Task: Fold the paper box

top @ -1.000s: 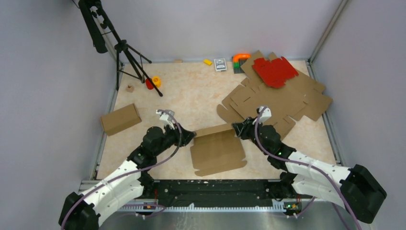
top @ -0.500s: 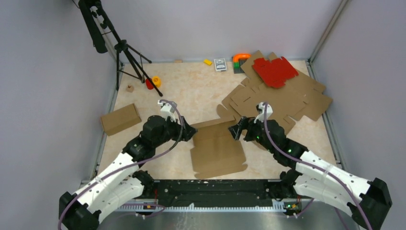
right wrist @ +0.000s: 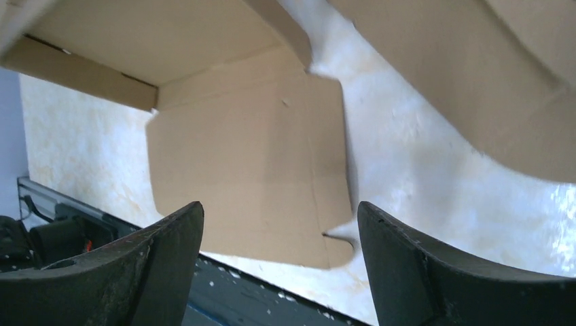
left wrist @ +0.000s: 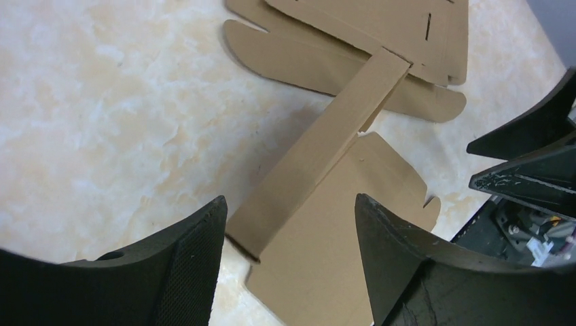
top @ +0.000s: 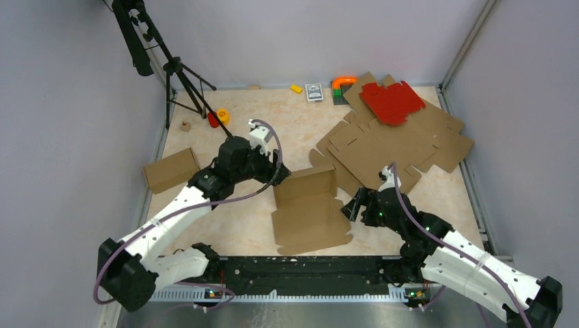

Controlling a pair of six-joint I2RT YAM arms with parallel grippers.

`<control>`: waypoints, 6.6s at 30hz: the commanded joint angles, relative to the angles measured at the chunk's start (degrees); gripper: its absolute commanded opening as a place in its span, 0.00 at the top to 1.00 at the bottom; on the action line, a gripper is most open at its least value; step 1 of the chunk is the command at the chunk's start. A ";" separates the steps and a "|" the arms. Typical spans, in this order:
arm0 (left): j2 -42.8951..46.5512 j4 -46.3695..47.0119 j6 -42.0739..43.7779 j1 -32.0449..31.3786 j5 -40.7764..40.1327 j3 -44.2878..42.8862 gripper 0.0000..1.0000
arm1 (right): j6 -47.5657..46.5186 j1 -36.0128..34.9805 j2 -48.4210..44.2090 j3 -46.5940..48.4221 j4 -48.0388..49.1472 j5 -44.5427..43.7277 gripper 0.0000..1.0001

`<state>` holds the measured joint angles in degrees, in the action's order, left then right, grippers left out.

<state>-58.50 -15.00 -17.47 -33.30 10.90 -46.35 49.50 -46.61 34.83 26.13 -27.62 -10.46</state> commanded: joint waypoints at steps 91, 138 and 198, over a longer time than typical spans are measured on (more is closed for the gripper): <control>-25.84 12.90 -7.02 11.58 20.13 11.65 0.46 | -1.34 -0.06 -9.95 0.97 0.93 -4.78 0.12; 9.31 -4.73 -20.13 -13.46 -8.76 16.41 0.29 | -21.36 -0.06 9.99 8.65 8.56 5.68 0.25; -54.50 9.30 36.48 8.40 51.41 -37.54 0.72 | -11.12 -0.11 24.77 20.70 -9.66 -0.58 0.90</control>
<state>-114.54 -6.44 17.80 -24.75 61.80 -83.37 37.60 -46.59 59.33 42.78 -36.12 -8.03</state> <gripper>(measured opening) 0.354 0.129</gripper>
